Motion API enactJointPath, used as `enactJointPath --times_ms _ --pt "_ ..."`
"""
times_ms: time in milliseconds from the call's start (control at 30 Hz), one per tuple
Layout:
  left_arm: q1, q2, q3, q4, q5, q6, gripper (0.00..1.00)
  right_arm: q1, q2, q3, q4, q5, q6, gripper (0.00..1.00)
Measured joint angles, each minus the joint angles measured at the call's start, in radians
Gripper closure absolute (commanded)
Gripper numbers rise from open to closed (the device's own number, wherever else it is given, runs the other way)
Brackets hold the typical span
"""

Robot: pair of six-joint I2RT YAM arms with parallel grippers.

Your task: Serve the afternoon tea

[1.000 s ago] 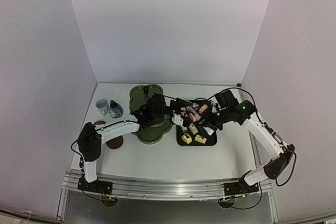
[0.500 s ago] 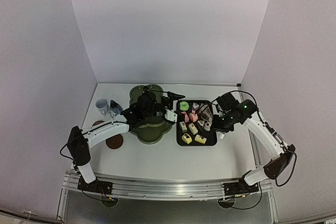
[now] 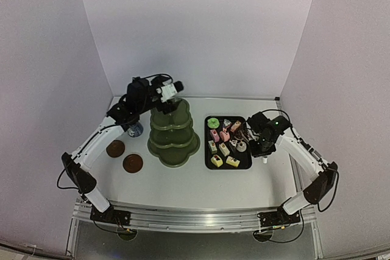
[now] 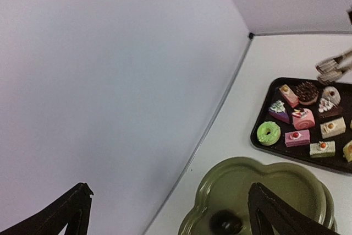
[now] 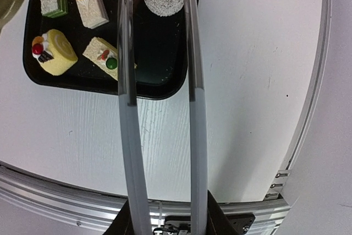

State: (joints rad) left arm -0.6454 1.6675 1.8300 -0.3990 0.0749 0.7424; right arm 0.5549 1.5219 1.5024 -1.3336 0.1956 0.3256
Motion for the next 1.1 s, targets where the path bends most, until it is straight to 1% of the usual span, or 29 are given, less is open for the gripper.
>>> enactJointPath --times_ms 133,233,367,467,633,700,833,1100 --pt "0.144 -0.101 0.022 -0.095 -0.053 -0.209 0.0 0.0 0.0 -0.027 0.008 -0.002 -0.056 0.68" --pt "0.236 -0.187 -0.005 -0.138 -0.062 -0.352 0.0 0.0 -0.009 -0.044 0.046 -0.016 -0.094 0.67" --pt "0.37 -0.311 -0.124 -0.155 -0.033 -0.53 0.0 0.0 -0.01 -0.046 0.107 -0.04 -0.141 0.65" --pt "0.446 -0.382 -0.266 -0.152 -0.009 -0.636 0.0 0.0 0.008 -0.043 0.139 -0.043 -0.171 0.65" --pt "0.489 -0.415 -0.463 -0.156 0.039 -0.746 0.0 0.0 0.091 -0.028 0.171 -0.042 -0.209 0.65" --pt "0.496 -0.416 -0.504 -0.16 0.051 -0.768 0.0 0.0 0.124 -0.018 0.18 -0.042 -0.219 0.65" --pt "0.505 -0.425 -0.533 -0.159 0.066 -0.787 0.01 -0.005 0.17 -0.002 0.199 -0.04 -0.225 0.65" --pt "0.505 -0.467 -0.535 -0.135 0.088 -0.796 0.0 -0.017 0.221 0.016 0.228 -0.039 -0.222 0.64"
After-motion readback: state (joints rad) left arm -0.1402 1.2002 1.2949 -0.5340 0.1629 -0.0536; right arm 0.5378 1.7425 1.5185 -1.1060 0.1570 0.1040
